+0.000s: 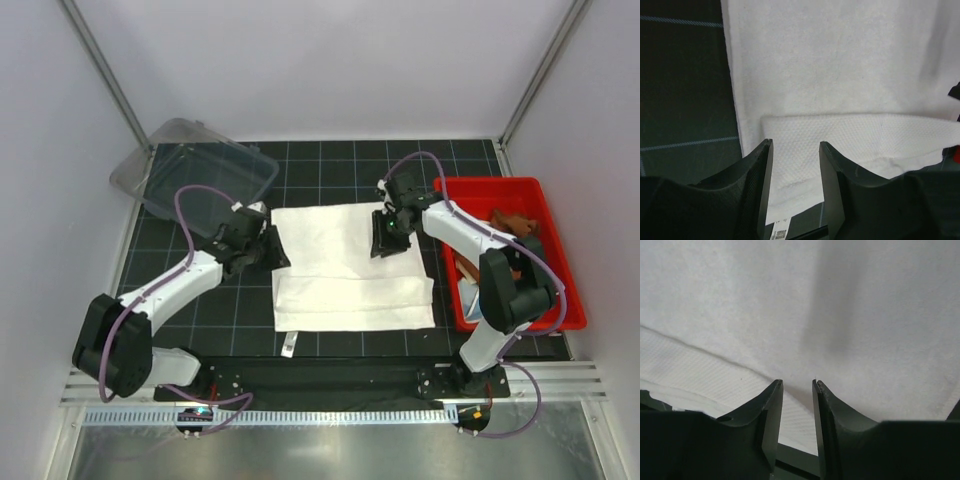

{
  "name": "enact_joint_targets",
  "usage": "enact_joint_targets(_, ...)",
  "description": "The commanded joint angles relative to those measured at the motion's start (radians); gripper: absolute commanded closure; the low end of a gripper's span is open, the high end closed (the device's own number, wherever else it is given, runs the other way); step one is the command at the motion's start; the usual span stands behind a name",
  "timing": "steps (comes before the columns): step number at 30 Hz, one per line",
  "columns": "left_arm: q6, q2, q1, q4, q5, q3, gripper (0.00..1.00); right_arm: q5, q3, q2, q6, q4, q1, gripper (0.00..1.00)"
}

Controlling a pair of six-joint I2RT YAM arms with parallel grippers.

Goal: Fold and stack the towels
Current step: Fold the towel

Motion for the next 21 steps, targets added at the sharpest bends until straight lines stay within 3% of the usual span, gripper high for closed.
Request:
enact_joint_targets(1, -0.018, -0.078, 0.056, -0.030, -0.045, 0.024, 0.54, -0.049, 0.030, 0.022, -0.110, -0.080, 0.032, 0.62)
enact_joint_targets(8, -0.014, -0.021, 0.119, -0.028, 0.084, 0.068, 0.55, -0.064, -0.063, -0.029, -0.109, -0.082, 0.069, 0.60)
enact_joint_targets(21, -0.073, -0.113, 0.062, 0.044, 0.096, -0.138, 0.54, -0.072, -0.246, -0.221, -0.028, -0.065, 0.106, 0.58)
